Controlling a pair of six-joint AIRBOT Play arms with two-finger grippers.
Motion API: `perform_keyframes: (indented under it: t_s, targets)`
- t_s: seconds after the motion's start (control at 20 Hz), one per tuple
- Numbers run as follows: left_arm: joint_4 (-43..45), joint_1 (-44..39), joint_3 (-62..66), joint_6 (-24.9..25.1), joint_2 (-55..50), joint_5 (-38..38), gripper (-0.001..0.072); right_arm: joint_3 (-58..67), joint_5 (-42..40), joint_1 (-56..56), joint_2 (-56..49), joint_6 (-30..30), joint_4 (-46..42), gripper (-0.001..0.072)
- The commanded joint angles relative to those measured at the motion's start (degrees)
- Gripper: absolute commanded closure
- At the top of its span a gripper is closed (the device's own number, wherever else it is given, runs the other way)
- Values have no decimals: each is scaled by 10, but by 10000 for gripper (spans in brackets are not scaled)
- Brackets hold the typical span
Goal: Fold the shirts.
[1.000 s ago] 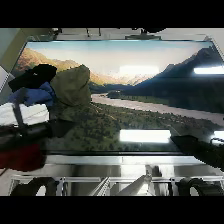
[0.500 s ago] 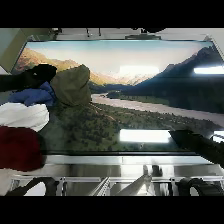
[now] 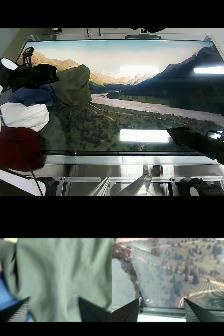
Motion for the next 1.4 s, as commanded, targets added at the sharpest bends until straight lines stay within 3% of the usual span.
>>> perform_keyframes:
  t_s: [0.0,0.15,0.4,0.45,0.55,0.6,0.65,0.7,0.8,0.95,1.05,1.2,1.35]
  targets:
    - [3,-15,81,-14,-66,-40,-13,0,-1,0,-9,3,0,106]
    - [5,-20,111,-14,-82,-44,-10,0,-1,0,-10,3,0,110]
    - [83,-34,115,-14,-119,-67,-6,0,-1,0,-10,2,0,118]
    - [83,-41,115,-14,-123,-67,55,0,-1,0,-10,3,0,118]
    - [92,-62,115,-14,-123,-68,288,0,-1,0,-10,2,0,118]
    - [97,-73,115,-14,-123,-70,469,0,-1,0,-10,2,0,118]
    - [98,-83,115,-12,-119,-79,710,0,-1,0,-10,2,0,119]
    - [96,-92,115,-17,-112,-79,682,0,-1,0,-10,3,1,131]
    - [62,-111,115,-19,-78,-79,682,0,-1,0,-10,2,8,371]
    - [-60,-141,115,-18,7,-94,682,0,-1,0,-10,-10,10,403]
    - [-161,-167,115,-17,68,-127,682,1,-1,0,-10,-33,16,588]
    - [-258,-217,115,-18,141,-166,682,6,-14,0,-10,-55,15,600]
    - [-252,-280,115,-35,170,-206,681,8,-22,0,-10,-71,15,601]
